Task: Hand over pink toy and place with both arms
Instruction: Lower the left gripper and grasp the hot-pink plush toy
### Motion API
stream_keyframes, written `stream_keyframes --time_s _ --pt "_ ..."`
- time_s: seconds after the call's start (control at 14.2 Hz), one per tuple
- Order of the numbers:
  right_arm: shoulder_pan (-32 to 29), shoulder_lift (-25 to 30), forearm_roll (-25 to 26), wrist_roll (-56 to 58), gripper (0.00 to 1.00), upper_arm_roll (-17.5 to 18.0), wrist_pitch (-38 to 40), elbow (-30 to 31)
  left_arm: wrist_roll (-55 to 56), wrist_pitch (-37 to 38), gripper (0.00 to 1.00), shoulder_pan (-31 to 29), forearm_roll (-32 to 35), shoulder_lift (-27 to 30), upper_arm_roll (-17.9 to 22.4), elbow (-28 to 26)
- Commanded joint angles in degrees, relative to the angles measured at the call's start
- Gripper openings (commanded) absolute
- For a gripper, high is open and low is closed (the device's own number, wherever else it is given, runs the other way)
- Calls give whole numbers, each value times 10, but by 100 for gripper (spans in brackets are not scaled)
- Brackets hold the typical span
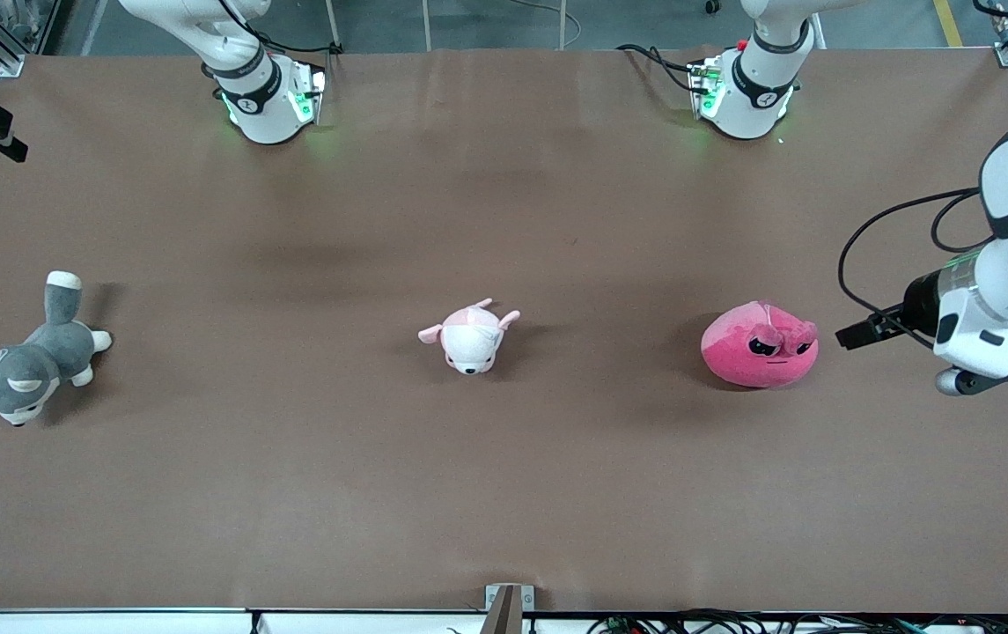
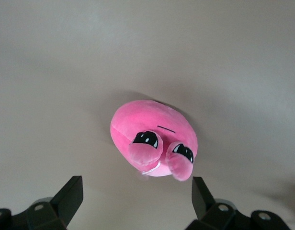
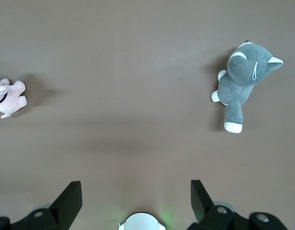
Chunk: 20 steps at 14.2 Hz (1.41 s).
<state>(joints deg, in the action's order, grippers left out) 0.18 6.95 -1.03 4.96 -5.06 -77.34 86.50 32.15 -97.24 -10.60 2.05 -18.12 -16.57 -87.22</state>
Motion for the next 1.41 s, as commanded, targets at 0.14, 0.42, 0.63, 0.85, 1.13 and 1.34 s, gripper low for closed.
stream_keyframes --time_s 0.14,0.42,0.63,0.85,1.13,1.34 --pt "-8 3 7 4 100 3 1 2 181 -8 100 -1 -3 -33 -2 6" --pt "-8 3 7 4 100 3 2 2 309 -8 100 1 -4 -48 -2 1" --pt "-8 3 7 4 100 3 2 3 331 -5 100 3 -6 -71 -3 0" --pt "-8 3 7 5 100 3 3 3 344 -6 100 5 -10 -86 -2 -1" --pt "-8 3 7 5 100 2 3 3 360 -8 100 8 -10 -102 -2 1" --pt "-9 3 7 5 100 2 3 3 361 -7 100 8 -10 -106 -2 -1"
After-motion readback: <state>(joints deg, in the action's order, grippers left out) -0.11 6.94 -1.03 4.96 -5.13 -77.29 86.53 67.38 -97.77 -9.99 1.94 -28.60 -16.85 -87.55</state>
